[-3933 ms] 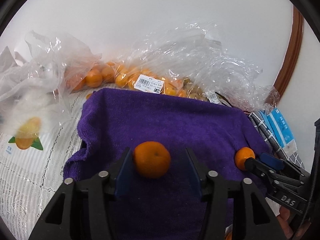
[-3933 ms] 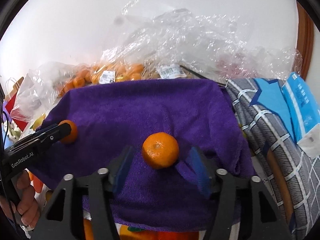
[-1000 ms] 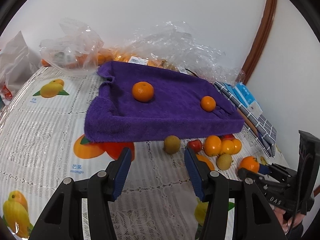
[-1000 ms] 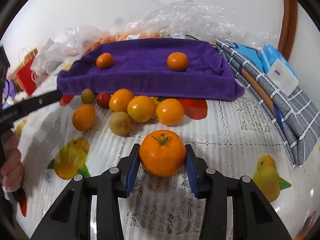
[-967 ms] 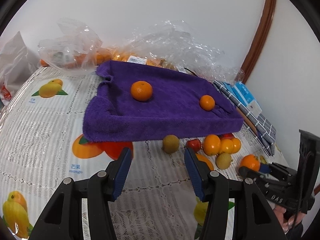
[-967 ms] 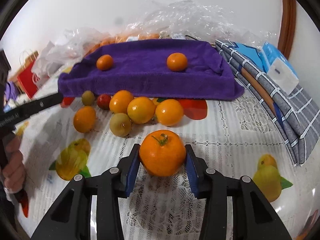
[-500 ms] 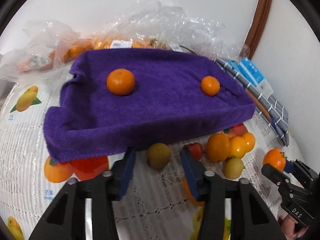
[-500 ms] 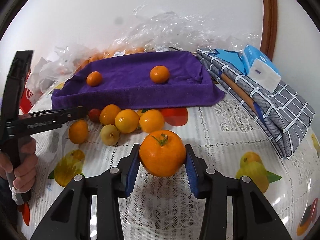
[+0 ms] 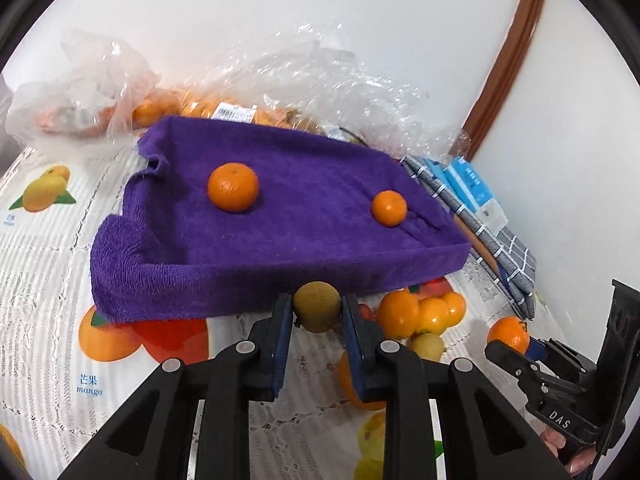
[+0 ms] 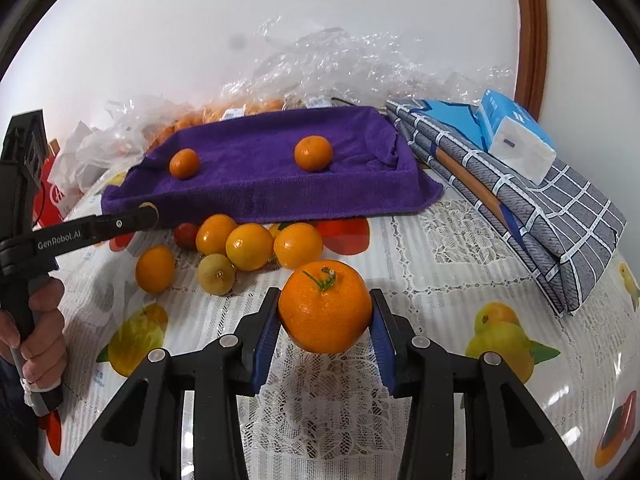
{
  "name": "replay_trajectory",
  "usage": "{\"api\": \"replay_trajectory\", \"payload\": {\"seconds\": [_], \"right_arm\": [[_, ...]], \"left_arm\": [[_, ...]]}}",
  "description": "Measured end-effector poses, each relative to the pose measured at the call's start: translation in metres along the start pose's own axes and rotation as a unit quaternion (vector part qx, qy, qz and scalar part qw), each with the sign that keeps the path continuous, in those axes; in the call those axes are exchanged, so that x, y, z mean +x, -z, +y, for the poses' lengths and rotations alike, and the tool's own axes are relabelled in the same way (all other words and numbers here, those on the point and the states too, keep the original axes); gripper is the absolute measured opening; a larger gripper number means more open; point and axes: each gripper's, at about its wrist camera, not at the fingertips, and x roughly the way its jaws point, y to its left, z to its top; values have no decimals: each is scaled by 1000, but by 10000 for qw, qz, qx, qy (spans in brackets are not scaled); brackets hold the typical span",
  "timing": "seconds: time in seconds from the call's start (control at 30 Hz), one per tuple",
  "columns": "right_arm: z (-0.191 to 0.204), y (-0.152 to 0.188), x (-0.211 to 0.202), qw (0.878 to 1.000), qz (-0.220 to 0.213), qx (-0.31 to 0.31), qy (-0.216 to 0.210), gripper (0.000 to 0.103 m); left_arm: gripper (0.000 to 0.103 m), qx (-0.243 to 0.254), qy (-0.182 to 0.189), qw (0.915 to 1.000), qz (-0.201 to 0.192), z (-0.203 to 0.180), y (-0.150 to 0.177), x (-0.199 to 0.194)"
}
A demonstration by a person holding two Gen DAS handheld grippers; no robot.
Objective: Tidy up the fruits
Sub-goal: 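Lift both held fruits and carry them over the purple towel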
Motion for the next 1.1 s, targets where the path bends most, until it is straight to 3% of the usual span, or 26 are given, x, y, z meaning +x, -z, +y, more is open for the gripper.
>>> {"api": "replay_trajectory", "payload": {"seconds": [0.3,0.63,1.1], "right_arm": [[-7,0,-4,9997,-113,194,13,43],[-21,2,-9,9978,-218,630,-46,43],[-13,-16,-31,9973,-448,580,-90,43]], "left_arm": [[24,118,-162,9989,-432,-7,-1,-12],[24,-228,-114,9980,-570,7,-5,-19],[24,-269,-176,9967,-739,5,-6,-25]]}}
